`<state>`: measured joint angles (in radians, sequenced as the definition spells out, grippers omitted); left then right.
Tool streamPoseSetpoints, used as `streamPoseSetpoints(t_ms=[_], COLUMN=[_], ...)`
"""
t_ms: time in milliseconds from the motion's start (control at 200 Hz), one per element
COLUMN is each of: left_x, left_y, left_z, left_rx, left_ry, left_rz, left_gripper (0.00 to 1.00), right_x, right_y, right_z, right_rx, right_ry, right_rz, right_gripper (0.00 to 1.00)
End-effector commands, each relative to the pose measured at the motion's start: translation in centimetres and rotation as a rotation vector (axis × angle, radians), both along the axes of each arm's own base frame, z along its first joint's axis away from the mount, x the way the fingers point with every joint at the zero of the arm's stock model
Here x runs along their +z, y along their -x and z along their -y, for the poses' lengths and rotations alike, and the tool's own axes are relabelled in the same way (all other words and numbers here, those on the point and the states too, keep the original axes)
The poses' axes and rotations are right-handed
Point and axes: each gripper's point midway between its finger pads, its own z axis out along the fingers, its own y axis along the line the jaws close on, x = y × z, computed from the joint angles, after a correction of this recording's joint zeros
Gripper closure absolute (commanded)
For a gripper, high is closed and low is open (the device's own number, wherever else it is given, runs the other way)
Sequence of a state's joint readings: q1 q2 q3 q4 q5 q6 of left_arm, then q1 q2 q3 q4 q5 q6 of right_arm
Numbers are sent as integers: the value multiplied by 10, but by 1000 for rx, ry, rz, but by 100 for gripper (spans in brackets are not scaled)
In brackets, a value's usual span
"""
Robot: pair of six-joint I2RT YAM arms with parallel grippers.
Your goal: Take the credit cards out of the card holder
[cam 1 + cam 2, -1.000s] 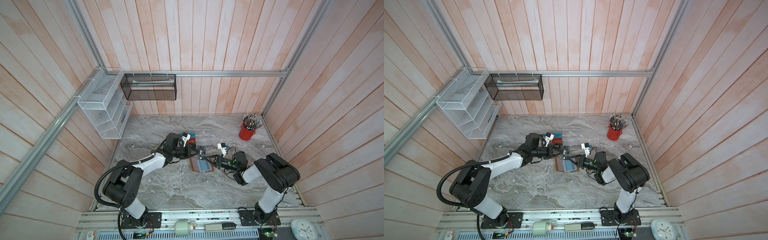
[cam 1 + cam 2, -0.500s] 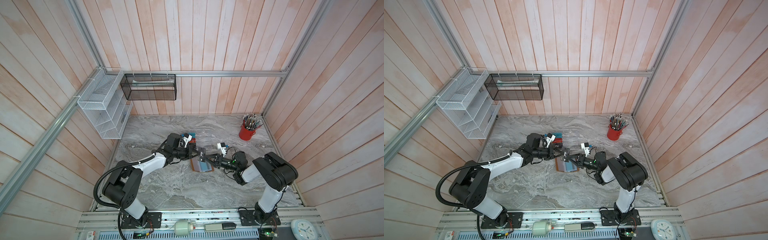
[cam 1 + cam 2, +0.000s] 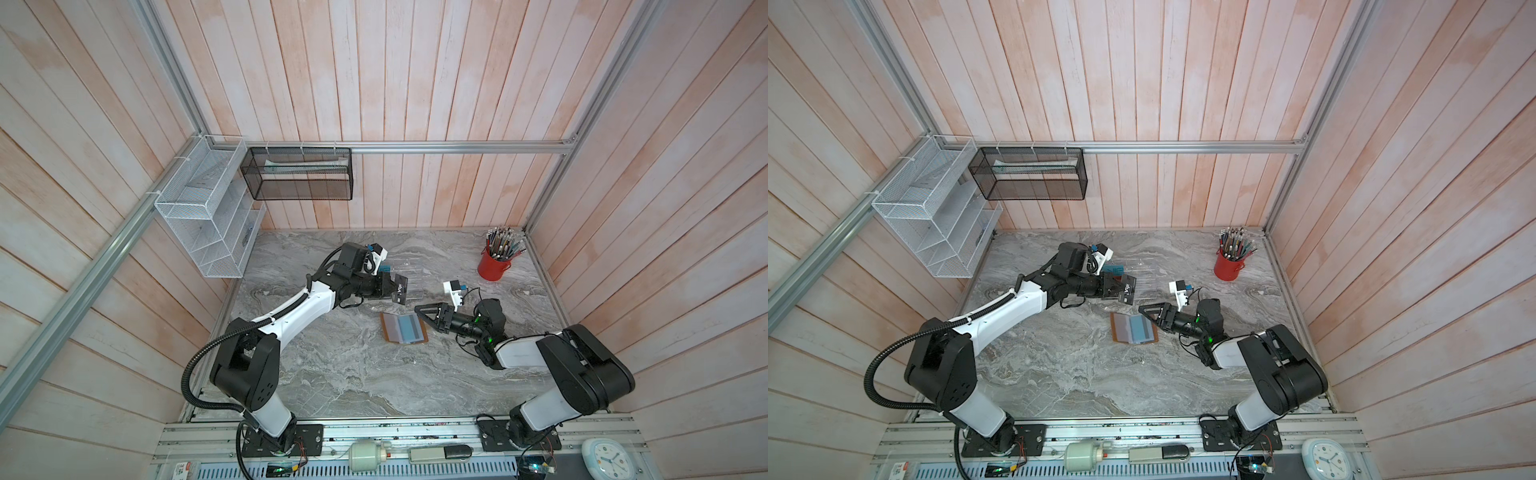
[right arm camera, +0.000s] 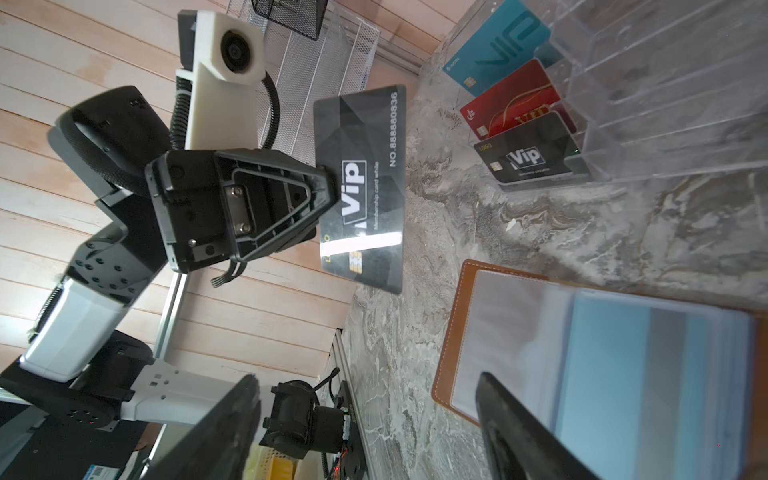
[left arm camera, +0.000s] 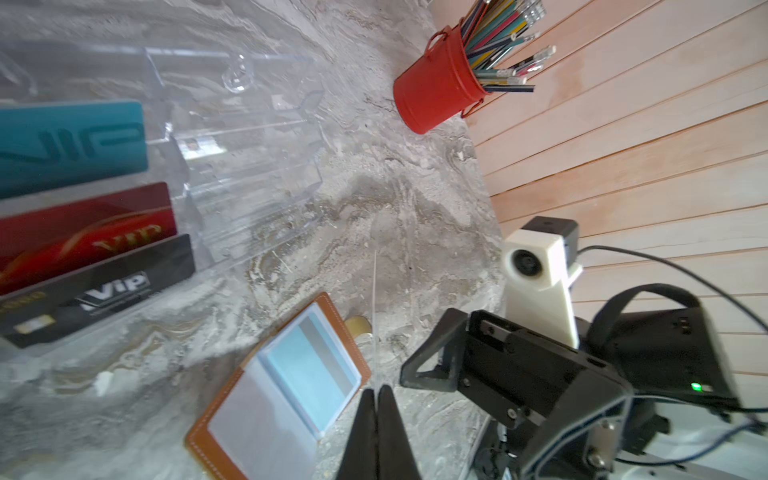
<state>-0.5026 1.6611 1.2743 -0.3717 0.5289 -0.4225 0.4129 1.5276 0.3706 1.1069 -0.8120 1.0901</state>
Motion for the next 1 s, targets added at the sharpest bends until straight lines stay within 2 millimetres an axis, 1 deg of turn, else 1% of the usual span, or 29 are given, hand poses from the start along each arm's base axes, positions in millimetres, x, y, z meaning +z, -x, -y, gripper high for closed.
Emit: streamPoseSetpoints(t_ms=[0, 70, 140, 205, 290, 420, 520, 600, 730, 860, 995], left_x=[-22, -22, -16, -9, -6, -15, -23, -27, -20, -22, -23], left_y=[-5, -12, -20, -25, -27, -26, -39, -50, -61, -69, -73], left_z=[-27, -39, -50, -53, -53, -52, -63, -69, -65, -60, -51], left_rx=[-8, -13, -22, -81, -188, -361, -406, -429, -477, -555, -609], left_ry=[-245, -348, -432, -482, -541, -631, -753, -821, -833, -864, -855], left_rz=[41, 101, 165, 237, 319, 407, 458, 489, 562, 628, 638], left_gripper=[100, 100, 100, 100, 100, 100, 100, 100, 100, 100, 100], right_x=[-15, -15, -16, -18, -18, -17, -16, -13, -6, 0, 0], right_y=[0, -2, -3, -4, -6, -8, -12, -15, -23, -33, -43], right_z=[8, 13, 17, 19, 20, 21, 21, 22, 26, 29, 31], right_rx=[-9, -18, -25, -23, -28, -32, -31, -39, -72, -128, -137], right_ry=[96, 115, 140, 173, 199, 233, 258, 285, 361, 470, 523], right_rz=[-4, 2, 5, 11, 20, 33, 47, 59, 122, 200, 213], right_gripper=[17, 17, 16, 14, 10, 5, 2, 2, 2, 2, 2])
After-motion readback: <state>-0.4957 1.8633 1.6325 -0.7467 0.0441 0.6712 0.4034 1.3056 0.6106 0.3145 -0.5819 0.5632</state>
